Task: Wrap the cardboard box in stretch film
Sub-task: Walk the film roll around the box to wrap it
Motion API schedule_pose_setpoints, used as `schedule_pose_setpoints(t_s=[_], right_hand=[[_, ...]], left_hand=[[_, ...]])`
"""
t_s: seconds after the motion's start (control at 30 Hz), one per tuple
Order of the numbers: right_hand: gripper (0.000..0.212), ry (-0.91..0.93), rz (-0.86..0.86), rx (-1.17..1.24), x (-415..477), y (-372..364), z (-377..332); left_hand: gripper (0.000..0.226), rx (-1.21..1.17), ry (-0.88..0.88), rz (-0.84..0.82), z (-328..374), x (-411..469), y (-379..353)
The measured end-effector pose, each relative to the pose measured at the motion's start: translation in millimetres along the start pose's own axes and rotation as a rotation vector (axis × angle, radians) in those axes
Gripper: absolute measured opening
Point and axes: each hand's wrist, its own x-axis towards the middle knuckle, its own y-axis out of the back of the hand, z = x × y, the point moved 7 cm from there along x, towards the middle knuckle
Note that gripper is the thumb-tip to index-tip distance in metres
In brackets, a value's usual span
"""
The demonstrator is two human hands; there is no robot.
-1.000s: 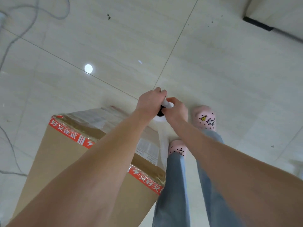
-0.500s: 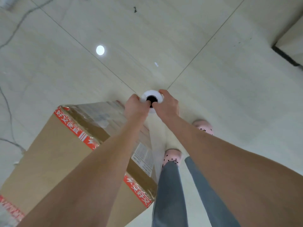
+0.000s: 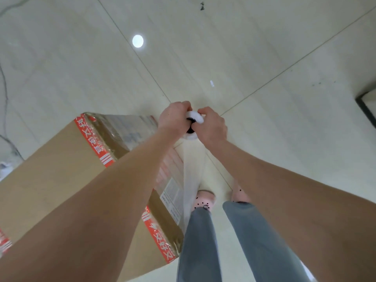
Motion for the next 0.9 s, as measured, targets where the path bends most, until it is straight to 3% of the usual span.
schedule_pose_setpoints(t_s=[0.2,0.4,0.7,0.83,0.9], right_hand=[[0.040,0.094,0.026,0.011,11.1,-13.3,-37.5],[0.040,0.106,-0.098,0.009,21.1,-43.9,-68.0],[0.043,0.079,-0.118,-0.015,25.0,-46.1,-70.2],[0.043,0.076,-0.143,-0.043,27.7,-47.3,-72.6],[0.042,0.064,-0.156,-0.069,30.0,-49.6,-73.9]], left_hand=[[0.010,-0.268,0.302,0.131,-52.7,3.9,18.9],[0.009,-0.355,0.485,0.132,-92.4,2.2,27.9],[0.011,-0.382,0.473,0.083,-90.7,3.9,25.7],[0.026,-0.256,0.359,-0.007,-85.3,13.3,26.2],[0.035,-0.164,0.216,-0.030,-77.1,21.0,28.8]])
